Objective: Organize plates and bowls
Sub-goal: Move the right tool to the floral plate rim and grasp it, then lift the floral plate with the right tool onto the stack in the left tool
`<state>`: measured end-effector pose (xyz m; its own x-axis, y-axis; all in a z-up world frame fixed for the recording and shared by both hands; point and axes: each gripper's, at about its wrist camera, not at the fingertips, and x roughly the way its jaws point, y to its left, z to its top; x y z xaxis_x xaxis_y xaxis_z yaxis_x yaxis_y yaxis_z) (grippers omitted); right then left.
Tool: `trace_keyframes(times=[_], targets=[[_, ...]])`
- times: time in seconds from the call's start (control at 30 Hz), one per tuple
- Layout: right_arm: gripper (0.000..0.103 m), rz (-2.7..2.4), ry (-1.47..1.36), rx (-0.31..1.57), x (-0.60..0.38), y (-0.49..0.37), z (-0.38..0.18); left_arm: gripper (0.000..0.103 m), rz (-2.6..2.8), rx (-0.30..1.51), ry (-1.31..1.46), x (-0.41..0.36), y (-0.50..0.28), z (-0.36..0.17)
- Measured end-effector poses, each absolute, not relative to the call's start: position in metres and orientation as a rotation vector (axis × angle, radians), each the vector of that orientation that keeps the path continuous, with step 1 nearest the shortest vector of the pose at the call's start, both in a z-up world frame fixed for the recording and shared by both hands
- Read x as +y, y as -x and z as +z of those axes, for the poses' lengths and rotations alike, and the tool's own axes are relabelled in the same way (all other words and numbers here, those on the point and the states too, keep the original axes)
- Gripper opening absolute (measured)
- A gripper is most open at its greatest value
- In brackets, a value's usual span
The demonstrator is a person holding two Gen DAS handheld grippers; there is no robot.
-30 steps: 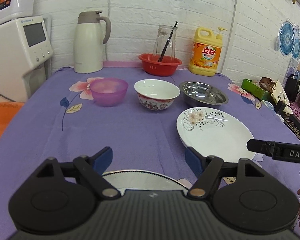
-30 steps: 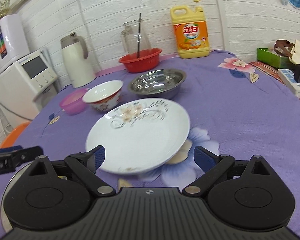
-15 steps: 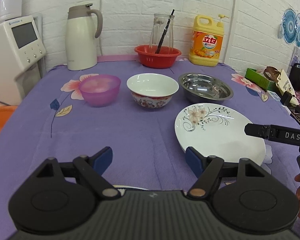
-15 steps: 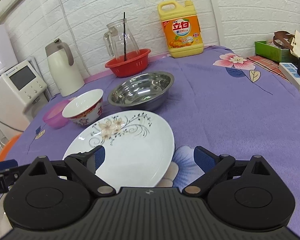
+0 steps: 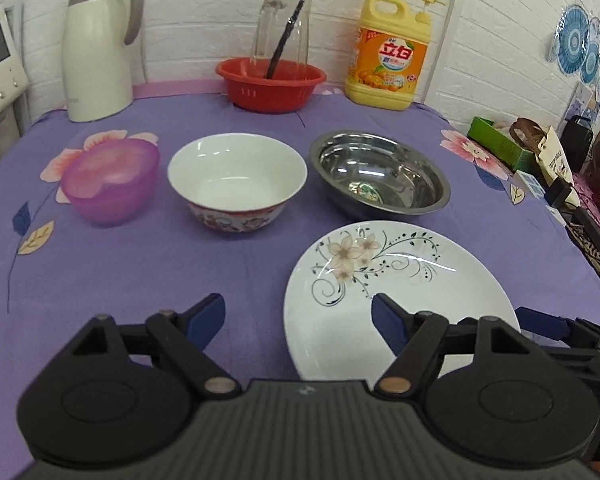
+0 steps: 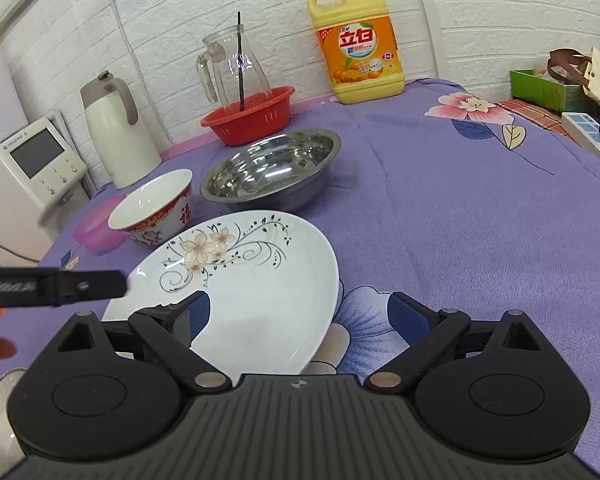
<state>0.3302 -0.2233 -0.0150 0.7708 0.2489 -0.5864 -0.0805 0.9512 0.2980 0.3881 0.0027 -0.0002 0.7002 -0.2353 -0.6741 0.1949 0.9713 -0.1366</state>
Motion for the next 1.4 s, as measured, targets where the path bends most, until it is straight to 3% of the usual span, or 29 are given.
trace_keyframes(times=[0.63, 0.9, 1.4], targets=[[0.103, 0.192, -0.011, 0.794, -0.181, -0.347, -0.02, 0.072, -0.307, 0.853, -0.006, -0.015, -0.413, -0.023], [0.103, 0.197, -0.01, 0.768, -0.168, -0.341, -0.021, 0.061, -0.344, 0.848, -0.012, -0.025, -0.408, -0.022], [0.103, 0.201, -0.04, 0.645, -0.148, -0.275, 0.029, 0.058, -0.328, 0.7, 0.027, 0.011, -0.325, 0.036]])
